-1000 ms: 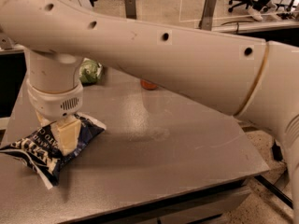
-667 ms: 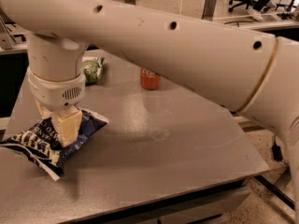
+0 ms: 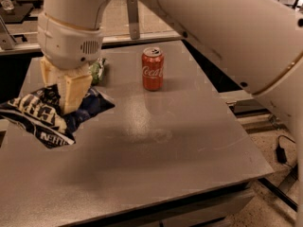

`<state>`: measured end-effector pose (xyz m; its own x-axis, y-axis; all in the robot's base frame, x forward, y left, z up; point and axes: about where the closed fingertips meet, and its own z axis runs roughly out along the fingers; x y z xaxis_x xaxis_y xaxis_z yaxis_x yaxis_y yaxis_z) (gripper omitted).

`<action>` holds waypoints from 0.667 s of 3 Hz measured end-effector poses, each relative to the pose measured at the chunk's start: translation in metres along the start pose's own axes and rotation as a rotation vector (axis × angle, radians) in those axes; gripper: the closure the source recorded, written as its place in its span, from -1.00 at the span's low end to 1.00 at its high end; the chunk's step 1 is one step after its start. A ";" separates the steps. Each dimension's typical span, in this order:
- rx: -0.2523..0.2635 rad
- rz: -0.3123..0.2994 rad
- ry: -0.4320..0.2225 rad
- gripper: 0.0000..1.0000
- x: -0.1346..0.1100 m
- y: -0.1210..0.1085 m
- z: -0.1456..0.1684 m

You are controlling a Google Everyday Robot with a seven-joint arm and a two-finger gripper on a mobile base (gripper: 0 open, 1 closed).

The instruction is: Pick blue chip bag

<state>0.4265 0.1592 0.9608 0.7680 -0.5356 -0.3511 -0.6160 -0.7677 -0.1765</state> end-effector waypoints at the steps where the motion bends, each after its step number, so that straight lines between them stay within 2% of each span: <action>1: 0.039 -0.037 -0.046 1.00 -0.007 -0.003 -0.031; 2: 0.095 -0.043 -0.107 1.00 -0.016 -0.005 -0.052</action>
Offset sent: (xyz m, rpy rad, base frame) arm -0.0143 -0.0420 0.0676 0.1246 0.0967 0.0543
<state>0.4265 0.1530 1.0151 0.7740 -0.4587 -0.4365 -0.6009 -0.7494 -0.2781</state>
